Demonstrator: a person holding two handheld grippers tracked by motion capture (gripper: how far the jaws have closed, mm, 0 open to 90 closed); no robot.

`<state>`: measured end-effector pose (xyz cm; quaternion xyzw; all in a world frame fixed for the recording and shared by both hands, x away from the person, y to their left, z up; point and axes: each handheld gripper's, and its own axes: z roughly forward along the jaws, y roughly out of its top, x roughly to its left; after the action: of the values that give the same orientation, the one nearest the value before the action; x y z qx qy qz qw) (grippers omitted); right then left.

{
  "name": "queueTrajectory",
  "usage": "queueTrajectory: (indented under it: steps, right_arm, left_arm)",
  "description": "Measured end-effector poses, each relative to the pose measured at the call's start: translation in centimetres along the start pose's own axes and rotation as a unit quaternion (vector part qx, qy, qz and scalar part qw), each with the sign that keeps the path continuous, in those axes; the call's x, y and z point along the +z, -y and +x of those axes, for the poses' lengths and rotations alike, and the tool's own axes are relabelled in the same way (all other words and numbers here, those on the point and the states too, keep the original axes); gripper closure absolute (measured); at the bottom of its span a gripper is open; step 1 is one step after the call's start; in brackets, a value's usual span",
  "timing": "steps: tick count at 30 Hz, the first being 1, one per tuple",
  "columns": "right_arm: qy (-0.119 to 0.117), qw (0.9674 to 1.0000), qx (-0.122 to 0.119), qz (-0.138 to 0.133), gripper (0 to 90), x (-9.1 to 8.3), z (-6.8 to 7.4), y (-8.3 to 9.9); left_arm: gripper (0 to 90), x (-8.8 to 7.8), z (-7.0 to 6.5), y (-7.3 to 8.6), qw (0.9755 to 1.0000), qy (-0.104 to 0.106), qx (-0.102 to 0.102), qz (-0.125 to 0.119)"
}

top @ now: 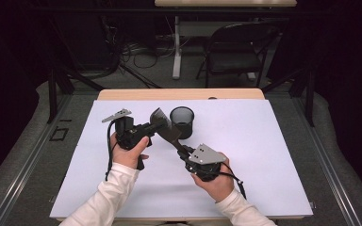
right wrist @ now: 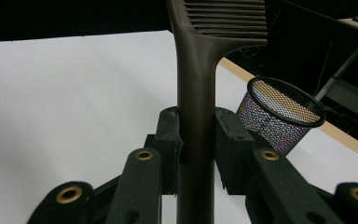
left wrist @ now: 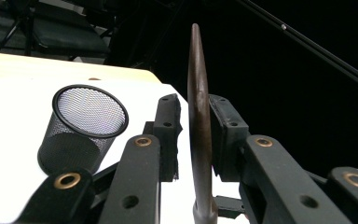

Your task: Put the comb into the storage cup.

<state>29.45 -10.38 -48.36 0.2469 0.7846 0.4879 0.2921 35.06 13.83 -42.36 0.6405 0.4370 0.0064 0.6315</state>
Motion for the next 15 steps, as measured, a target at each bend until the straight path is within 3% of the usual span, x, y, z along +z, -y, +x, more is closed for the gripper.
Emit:
queueTrajectory:
  steps: [15]
  right_arm:
    - [-0.002, 1.0, -0.001, 0.0, 72.9, 0.05, 0.12, 0.05]
  left_arm:
    - [79.5, 0.14, -0.02, 0.02, 1.0, 0.005, -0.002, 0.003]
